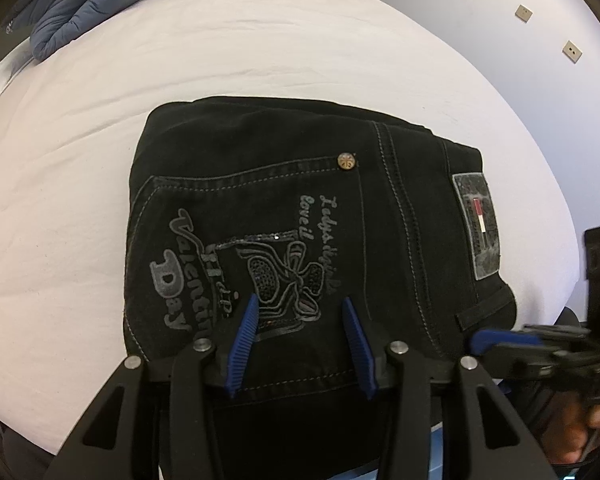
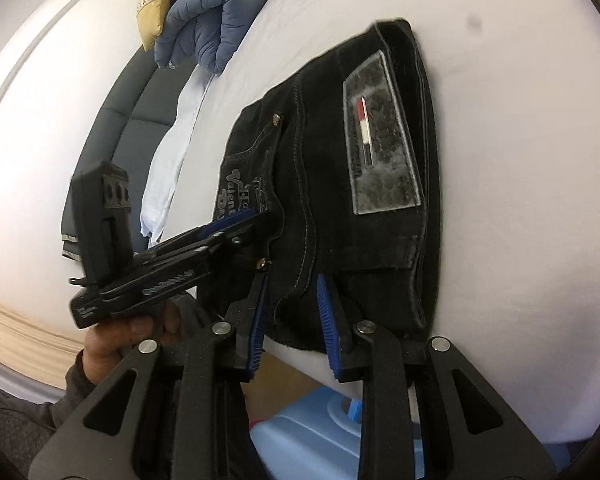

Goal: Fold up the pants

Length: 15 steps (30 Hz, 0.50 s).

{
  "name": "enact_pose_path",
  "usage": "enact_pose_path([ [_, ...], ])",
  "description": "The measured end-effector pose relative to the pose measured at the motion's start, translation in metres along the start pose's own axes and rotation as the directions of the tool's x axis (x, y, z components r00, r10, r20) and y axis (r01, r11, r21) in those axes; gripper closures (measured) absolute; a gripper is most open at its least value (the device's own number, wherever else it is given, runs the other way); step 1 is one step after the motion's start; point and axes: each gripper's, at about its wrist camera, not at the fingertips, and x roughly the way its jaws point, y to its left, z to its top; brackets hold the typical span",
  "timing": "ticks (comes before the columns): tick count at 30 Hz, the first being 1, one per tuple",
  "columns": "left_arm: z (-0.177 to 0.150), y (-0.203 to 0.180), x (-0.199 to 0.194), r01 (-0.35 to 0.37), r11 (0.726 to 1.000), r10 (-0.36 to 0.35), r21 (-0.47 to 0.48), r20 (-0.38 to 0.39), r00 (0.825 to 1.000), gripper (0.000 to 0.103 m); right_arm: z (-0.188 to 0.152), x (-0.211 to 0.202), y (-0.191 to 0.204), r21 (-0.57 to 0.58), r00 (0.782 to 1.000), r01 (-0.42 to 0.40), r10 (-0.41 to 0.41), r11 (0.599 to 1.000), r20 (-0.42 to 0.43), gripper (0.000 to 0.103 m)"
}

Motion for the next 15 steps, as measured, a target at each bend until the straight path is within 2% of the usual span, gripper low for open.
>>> enact_pose_path([
  [3, 0.000, -0.002, 0.001, -0.002, 1.000, 0.002, 0.000, 0.002, 1.000, 0.055, 0.004, -0.018, 0.011, -0.014, 0.997, -0.057, 0.058, 0.998, 0.054, 0.079],
  [5, 0.000, -0.004, 0.002, -0.004, 1.000, 0.004, 0.004, 0.003, 1.000, 0.054, 0.012, -0.016, 0.017, -0.012, 0.996, -0.062, 0.063, 0.998, 0.068, 0.079],
  [7, 0.000, -0.007, 0.002, -0.003, 1.000, 0.003, 0.006, 0.003, 1.000, 0.052, 0.014, -0.013, 0.009, -0.001, 0.999, -0.008, 0.008, 1.000, 0.042, 0.079],
  [9, 0.000, -0.008, 0.002, -0.003, 1.000, 0.003, 0.009, 0.002, 1.000, 0.051, 0.012, 0.008, -0.003, 0.010, 0.997, 0.074, -0.074, 0.997, -0.027, 0.079],
  [13, 0.000, -0.014, 0.003, -0.007, 1.000, 0.007, 0.018, 0.006, 1.000, 0.049, 0.004, 0.001, -0.014, 0.041, 0.999, -0.001, 0.000, 0.999, 0.033, 0.079],
  [15, 0.000, -0.016, 0.002, -0.012, 1.000, 0.012, 0.020, 0.006, 1.000, 0.048, 0.003, -0.001, -0.014, 0.048, 0.999, -0.004, 0.002, 0.999, 0.038, 0.079],
])
